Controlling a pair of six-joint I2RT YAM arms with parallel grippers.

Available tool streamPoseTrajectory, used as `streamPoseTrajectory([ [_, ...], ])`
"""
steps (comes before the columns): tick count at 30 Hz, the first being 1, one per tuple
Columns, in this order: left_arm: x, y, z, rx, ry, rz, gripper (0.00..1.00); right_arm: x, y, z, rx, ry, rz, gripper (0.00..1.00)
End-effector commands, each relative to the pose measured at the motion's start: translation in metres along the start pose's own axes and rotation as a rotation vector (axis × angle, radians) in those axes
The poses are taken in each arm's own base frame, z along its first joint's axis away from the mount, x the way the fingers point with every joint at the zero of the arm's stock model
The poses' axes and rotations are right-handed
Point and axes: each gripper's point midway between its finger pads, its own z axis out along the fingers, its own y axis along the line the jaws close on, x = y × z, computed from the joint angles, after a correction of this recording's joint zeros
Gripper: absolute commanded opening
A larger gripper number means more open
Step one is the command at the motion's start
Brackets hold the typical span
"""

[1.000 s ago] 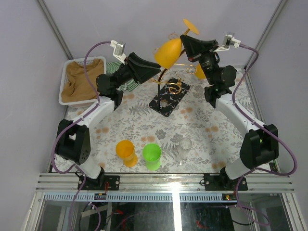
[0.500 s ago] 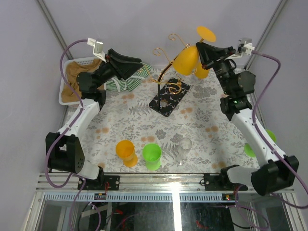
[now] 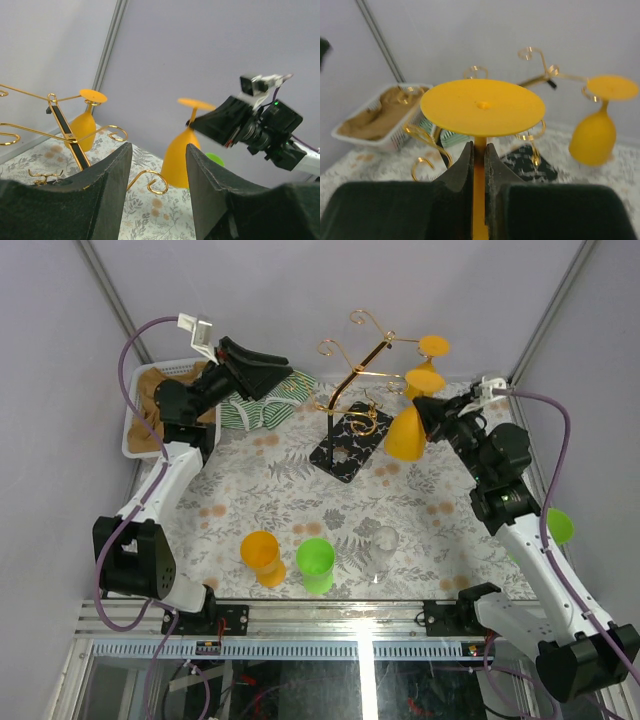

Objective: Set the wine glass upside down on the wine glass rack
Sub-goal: Turn the wine glass upside down at the wine rack.

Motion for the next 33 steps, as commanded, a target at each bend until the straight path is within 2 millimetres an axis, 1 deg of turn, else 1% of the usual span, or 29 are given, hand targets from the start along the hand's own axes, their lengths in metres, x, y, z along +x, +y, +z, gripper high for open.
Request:
streamPoseTrajectory([
  [1,-0.012,0.0,0.003,0.014,-0.005,0.055,0.46,0.022,-0.016,-0.016,0.073,0.002,-0.035,0.0],
  [4,-0.015,0.003,0.005,0.013,-0.006,0.057,0.46,0.034,-0.022,-0.018,0.091,-0.007,-0.042,0.0],
  [8,-0.018,0.008,0.007,0.007,-0.006,0.06,0.46,0.042,-0.021,-0.013,0.062,-0.02,-0.066,0.0],
  [13,-0.024,0.013,0.01,0.004,-0.012,0.069,0.45,0.054,-0.027,-0.006,0.071,-0.021,-0.083,0.0],
  [20,-0.029,0.021,0.007,-0.009,-0.031,0.083,0.45,0.088,-0.033,0.005,0.057,0.015,-0.067,0.0],
  [25,-0.029,0.031,0.002,-0.022,-0.038,0.077,0.45,0.087,-0.035,0.014,0.056,-0.013,-0.074,0.0],
  [33,-0.037,0.044,0.001,-0.026,-0.05,0.077,0.45,0.086,-0.035,0.027,0.042,-0.025,-0.091,0.0],
])
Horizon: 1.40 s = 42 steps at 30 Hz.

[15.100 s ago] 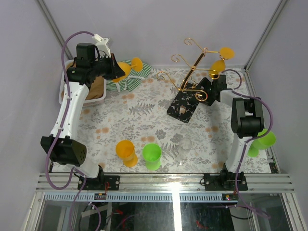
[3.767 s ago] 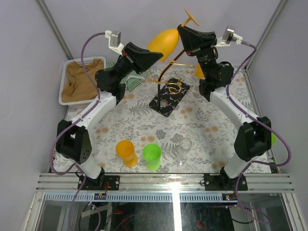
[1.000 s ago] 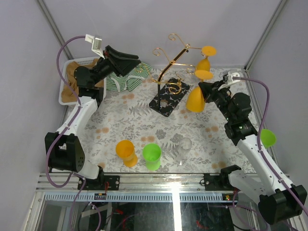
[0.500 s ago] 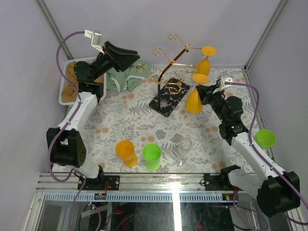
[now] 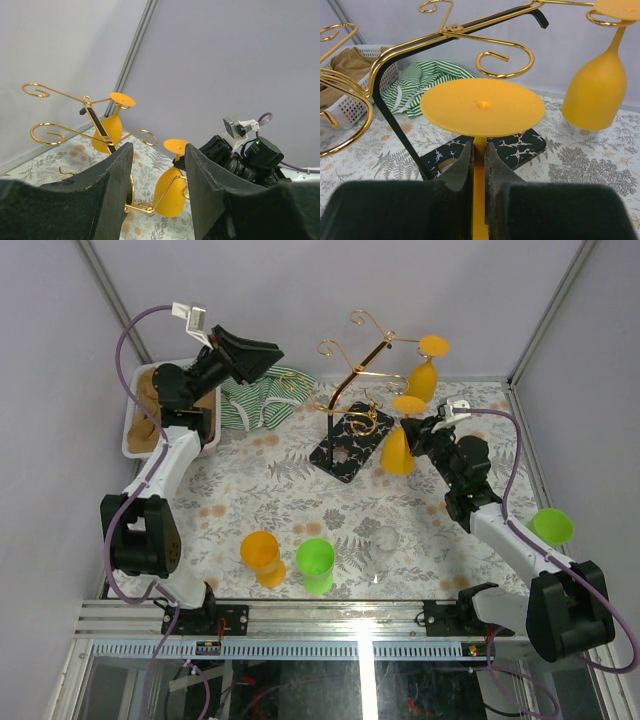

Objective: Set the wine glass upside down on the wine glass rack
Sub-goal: Turn the wine glass upside down at the wine rack.

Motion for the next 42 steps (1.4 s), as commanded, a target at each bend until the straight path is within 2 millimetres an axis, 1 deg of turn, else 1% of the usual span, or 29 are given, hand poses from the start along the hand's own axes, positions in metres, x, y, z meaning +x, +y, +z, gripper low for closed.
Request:
streamPoseTrajectory([
  [1,-0.02,-0.005,0.003,0.043,-0.039,0.064,0.44,-0.052,0.008,0.01,-0.026,-0.162,-0.055,0.0],
  [5,-0.02,0.001,0.005,0.047,-0.042,0.057,0.44,-0.05,0.005,0.014,-0.015,-0.167,-0.081,0.0],
  [9,-0.02,0.006,0.005,0.048,-0.044,0.048,0.44,-0.056,0.005,0.015,-0.014,-0.176,-0.111,0.0],
  [15,-0.019,0.011,0.004,0.043,-0.043,0.044,0.43,-0.063,0.005,0.011,-0.012,-0.189,-0.139,0.0],
  [18,-0.018,0.013,0.004,0.041,-0.042,0.043,0.43,-0.065,0.004,0.013,-0.01,-0.201,-0.14,0.0],
  [25,-0.018,0.015,0.004,0.044,-0.045,0.039,0.43,-0.056,0.001,0.032,-0.012,-0.207,-0.131,0.0],
  [28,-0.018,0.016,0.003,0.041,-0.042,0.037,0.43,-0.056,-0.002,0.043,-0.007,-0.23,-0.139,0.0],
  [29,-0.017,0.016,0.003,0.042,-0.04,0.036,0.43,-0.052,-0.003,0.048,-0.009,-0.23,-0.136,0.0],
  [33,-0.019,0.015,0.001,0.042,-0.035,0.04,0.42,-0.055,-0.001,0.062,-0.029,-0.253,-0.125,0.0],
  [42,-0.02,0.017,-0.001,0.031,-0.033,0.047,0.42,-0.049,-0.002,0.079,-0.038,-0.267,-0.102,0.0],
])
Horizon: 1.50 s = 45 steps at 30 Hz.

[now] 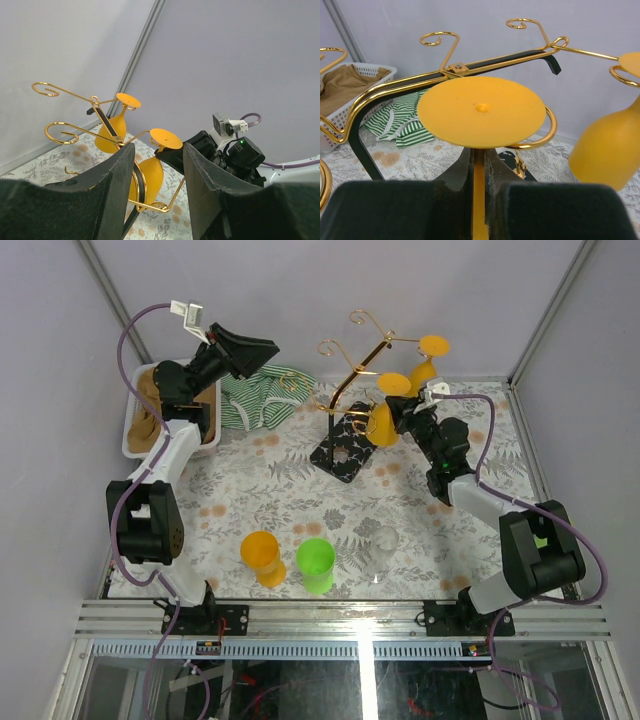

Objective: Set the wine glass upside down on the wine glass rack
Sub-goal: Turn the wine glass upside down at the wine rack.

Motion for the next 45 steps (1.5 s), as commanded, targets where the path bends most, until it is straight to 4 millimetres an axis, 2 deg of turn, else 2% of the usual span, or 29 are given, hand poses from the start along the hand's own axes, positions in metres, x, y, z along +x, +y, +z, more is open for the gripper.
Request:
streamPoseTrajectory([
  [1,-0.016,-0.013,0.001,0.041,-0.017,0.076,0.42,-0.045,-0.004,0.017,0.012,-0.154,-0.017,0.0],
  [11,-0.017,-0.006,0.001,0.037,-0.018,0.073,0.42,-0.036,-0.015,0.03,0.061,-0.144,-0.027,0.0],
  [19,-0.017,0.0,0.003,0.037,-0.018,0.061,0.42,-0.033,-0.034,0.036,0.156,-0.158,-0.042,0.0],
  [33,-0.017,0.006,0.006,0.047,-0.021,0.044,0.41,-0.035,-0.062,0.032,0.312,-0.177,-0.079,0.0],
  [45,-0.015,0.008,0.006,0.046,-0.02,0.038,0.41,-0.037,-0.073,0.029,0.375,-0.176,-0.087,0.0],
])
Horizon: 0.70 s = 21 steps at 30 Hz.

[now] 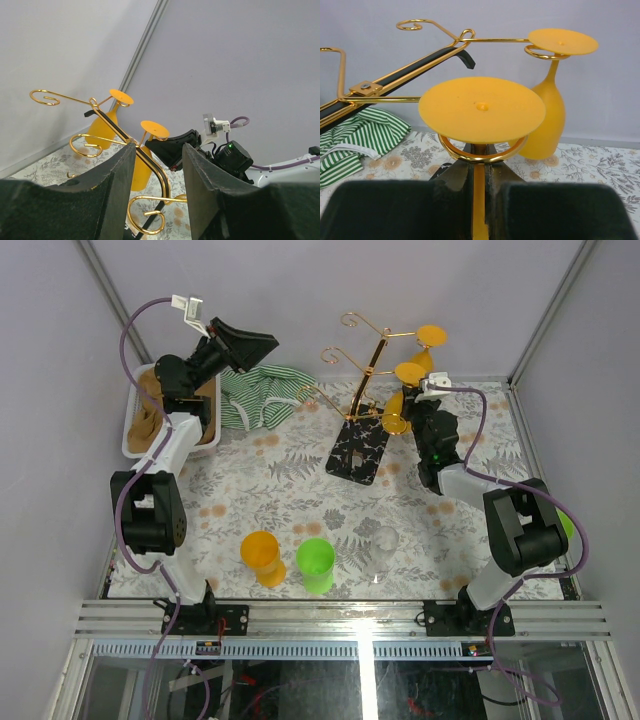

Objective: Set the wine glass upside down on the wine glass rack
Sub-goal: Turn the wine glass upside down at the wine rack.

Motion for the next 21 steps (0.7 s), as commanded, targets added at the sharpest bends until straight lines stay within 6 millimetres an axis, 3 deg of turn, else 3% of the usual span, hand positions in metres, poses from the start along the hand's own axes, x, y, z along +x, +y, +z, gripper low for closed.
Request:
streamPoseTrajectory([
  [1,-0.009,-0.008,0.0,0.04,-0.015,0.053,0.41,-0.05,-0.014,0.01,0.074,-0.151,0.003,0.0],
  [9,-0.007,-0.008,-0.001,0.037,-0.012,0.048,0.41,-0.052,-0.019,-0.002,0.091,-0.145,-0.017,0.0],
  [21,-0.007,-0.014,-0.004,0.039,-0.013,0.046,0.41,-0.057,-0.024,-0.037,0.086,-0.124,-0.041,0.0],
])
